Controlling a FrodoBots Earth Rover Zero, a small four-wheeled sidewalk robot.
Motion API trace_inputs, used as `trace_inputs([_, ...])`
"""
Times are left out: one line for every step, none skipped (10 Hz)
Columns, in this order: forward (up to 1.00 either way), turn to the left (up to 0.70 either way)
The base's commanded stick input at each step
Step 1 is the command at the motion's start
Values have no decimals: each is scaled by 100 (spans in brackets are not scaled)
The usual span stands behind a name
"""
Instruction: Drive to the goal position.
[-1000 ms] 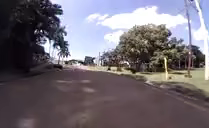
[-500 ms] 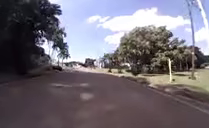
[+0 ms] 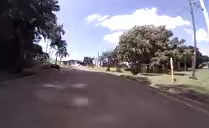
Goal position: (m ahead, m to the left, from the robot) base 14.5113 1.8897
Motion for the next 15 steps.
trace_inputs([70, 0])
trace_inputs([70, 0])
trace_inputs([70, 0])
trace_inputs([70, 0])
trace_inputs([70, 0])
trace_inputs([70, 0])
trace_inputs([70, 0])
trace_inputs([70, 0])
trace_inputs([70, 0])
trace_inputs([70, 0])
trace_inputs([70, 0])
trace_inputs([70, 0])
trace_inputs([70, 0])
trace_inputs([70, 0])
trace_inputs([70, 0])
